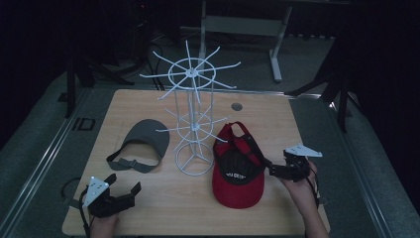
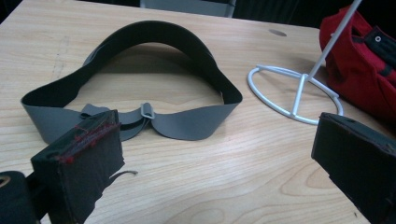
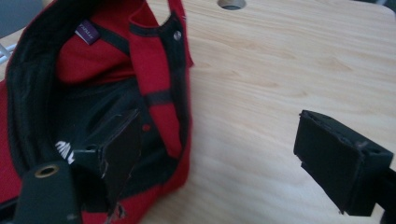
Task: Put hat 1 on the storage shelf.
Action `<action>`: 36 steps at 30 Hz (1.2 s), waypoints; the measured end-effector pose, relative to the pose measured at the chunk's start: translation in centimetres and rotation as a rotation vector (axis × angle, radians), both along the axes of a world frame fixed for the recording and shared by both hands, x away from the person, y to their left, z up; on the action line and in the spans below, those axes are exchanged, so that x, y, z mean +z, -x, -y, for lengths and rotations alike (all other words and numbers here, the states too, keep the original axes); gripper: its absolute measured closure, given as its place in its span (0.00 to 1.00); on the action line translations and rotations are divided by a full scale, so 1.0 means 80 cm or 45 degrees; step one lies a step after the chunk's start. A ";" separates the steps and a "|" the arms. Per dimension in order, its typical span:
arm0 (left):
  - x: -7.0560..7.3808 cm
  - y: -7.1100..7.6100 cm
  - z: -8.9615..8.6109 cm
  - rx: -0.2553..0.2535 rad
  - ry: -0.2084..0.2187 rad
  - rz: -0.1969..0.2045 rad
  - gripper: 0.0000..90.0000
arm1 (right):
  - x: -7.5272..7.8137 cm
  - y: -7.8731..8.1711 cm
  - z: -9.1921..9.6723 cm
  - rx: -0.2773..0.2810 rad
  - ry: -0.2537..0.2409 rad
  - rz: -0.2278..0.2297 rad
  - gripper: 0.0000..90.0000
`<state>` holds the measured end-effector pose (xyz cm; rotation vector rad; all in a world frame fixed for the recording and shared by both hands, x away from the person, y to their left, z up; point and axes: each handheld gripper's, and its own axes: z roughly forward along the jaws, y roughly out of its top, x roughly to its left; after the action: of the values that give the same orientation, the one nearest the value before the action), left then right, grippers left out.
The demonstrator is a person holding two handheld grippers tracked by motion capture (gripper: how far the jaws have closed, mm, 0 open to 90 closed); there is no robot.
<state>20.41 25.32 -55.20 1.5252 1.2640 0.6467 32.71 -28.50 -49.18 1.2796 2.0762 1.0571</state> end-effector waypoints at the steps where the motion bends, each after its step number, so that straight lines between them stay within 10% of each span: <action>1: 0.000 0.001 0.002 -0.003 -0.001 0.002 0.03 | -0.001 -0.008 -0.009 0.026 -0.005 -0.009 0.18; 29: 0.000 0.002 0.003 -0.007 0.023 0.008 0.03 | -0.065 -0.054 -0.096 0.263 0.375 -0.095 0.46; 36: -0.001 0.001 0.004 -0.014 0.026 0.002 0.03 | -0.066 -0.059 -0.093 0.285 0.339 -0.109 0.70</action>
<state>20.32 25.03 -55.25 1.5137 1.2565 0.6260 37.41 -21.05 -54.49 0.9952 2.3751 0.7904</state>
